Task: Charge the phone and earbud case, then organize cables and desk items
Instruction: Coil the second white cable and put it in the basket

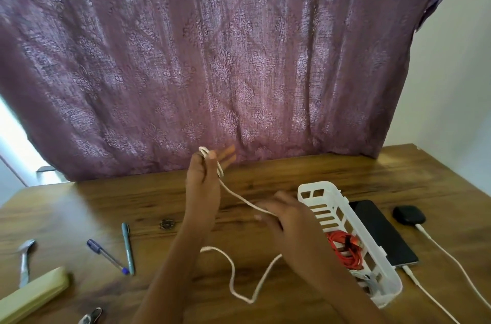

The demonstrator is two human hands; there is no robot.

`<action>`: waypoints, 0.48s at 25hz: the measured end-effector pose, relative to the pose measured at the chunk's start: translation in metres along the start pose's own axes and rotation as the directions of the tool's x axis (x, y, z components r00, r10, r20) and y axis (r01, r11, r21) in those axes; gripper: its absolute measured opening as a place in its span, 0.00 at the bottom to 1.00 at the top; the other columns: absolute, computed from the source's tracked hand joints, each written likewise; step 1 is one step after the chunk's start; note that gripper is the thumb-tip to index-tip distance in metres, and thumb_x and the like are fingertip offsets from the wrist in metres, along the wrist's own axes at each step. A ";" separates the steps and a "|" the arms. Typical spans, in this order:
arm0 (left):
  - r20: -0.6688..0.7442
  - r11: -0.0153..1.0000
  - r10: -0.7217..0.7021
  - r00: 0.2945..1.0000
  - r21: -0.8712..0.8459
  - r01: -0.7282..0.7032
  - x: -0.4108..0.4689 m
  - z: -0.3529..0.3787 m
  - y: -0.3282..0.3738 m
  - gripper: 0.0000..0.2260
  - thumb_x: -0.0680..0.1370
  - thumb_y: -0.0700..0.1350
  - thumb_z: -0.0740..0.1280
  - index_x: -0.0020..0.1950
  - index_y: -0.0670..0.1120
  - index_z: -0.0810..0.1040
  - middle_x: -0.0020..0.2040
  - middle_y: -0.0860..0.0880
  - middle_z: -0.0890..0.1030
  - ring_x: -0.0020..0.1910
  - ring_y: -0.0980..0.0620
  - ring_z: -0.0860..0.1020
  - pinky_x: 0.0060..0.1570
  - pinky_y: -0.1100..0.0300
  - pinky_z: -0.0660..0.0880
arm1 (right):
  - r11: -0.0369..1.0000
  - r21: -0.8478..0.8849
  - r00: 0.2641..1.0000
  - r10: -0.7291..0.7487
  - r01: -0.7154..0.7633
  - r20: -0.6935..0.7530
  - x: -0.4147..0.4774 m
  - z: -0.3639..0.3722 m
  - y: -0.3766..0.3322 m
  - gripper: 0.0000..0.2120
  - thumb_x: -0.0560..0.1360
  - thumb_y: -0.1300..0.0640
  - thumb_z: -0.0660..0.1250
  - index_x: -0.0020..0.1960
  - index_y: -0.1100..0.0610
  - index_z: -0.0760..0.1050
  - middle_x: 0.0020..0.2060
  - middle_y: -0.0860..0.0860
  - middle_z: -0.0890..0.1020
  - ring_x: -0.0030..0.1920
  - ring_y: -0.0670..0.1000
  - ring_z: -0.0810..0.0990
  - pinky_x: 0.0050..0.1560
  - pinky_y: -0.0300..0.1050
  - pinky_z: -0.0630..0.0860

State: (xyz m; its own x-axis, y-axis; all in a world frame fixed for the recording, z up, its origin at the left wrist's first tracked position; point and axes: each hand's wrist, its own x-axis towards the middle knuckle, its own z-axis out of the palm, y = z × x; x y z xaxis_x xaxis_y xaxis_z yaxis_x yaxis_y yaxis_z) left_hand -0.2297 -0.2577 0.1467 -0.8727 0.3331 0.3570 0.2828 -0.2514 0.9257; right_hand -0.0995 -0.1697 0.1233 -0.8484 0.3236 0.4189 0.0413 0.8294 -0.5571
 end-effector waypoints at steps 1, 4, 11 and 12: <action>0.025 0.984 0.057 0.998 0.169 -0.060 -0.003 -0.001 -0.005 0.09 0.81 0.43 0.54 0.41 0.46 0.66 0.46 0.57 0.82 0.45 0.59 0.82 0.47 0.63 0.76 | 0.996 -0.043 0.995 -0.078 0.075 -0.064 0.003 -0.005 -0.001 0.10 0.76 0.53 0.63 0.52 0.53 0.80 0.43 0.47 0.77 0.39 0.43 0.76 0.40 0.33 0.71; 0.165 0.850 0.075 0.983 0.505 -0.149 -0.017 -0.002 -0.014 0.09 0.80 0.43 0.57 0.42 0.44 0.71 0.29 0.57 0.76 0.29 0.62 0.73 0.33 0.63 0.68 | 0.948 -0.173 0.916 -0.306 0.268 -0.258 0.019 -0.023 -0.001 0.08 0.72 0.55 0.65 0.45 0.55 0.82 0.36 0.48 0.77 0.30 0.44 0.74 0.30 0.35 0.71; 0.393 0.981 -0.192 0.899 0.110 0.161 -0.041 0.014 0.019 0.18 0.81 0.49 0.50 0.42 0.43 0.76 0.25 0.55 0.64 0.26 0.59 0.63 0.31 0.69 0.67 | 0.952 0.137 0.920 -0.219 0.275 -0.324 0.058 -0.036 0.016 0.07 0.72 0.63 0.69 0.47 0.55 0.83 0.39 0.38 0.75 0.36 0.36 0.76 0.35 0.29 0.68; 0.404 0.983 -0.185 0.896 0.062 0.175 -0.041 0.016 0.022 0.18 0.80 0.50 0.51 0.41 0.43 0.75 0.25 0.54 0.62 0.26 0.58 0.62 0.33 0.68 0.68 | 0.945 0.215 0.934 -0.174 0.248 -0.313 0.060 -0.032 0.018 0.09 0.72 0.65 0.68 0.48 0.54 0.83 0.39 0.40 0.77 0.36 0.39 0.77 0.36 0.31 0.71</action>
State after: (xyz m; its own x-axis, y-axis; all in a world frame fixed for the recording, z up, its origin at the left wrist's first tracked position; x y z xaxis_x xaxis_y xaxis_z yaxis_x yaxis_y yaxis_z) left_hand -0.1816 -0.2627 0.1543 -0.6736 0.7119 0.1988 0.1497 -0.1320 0.9799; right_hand -0.1324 -0.1204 0.1615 -0.6341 0.3008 0.7123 -0.2845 0.7658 -0.5767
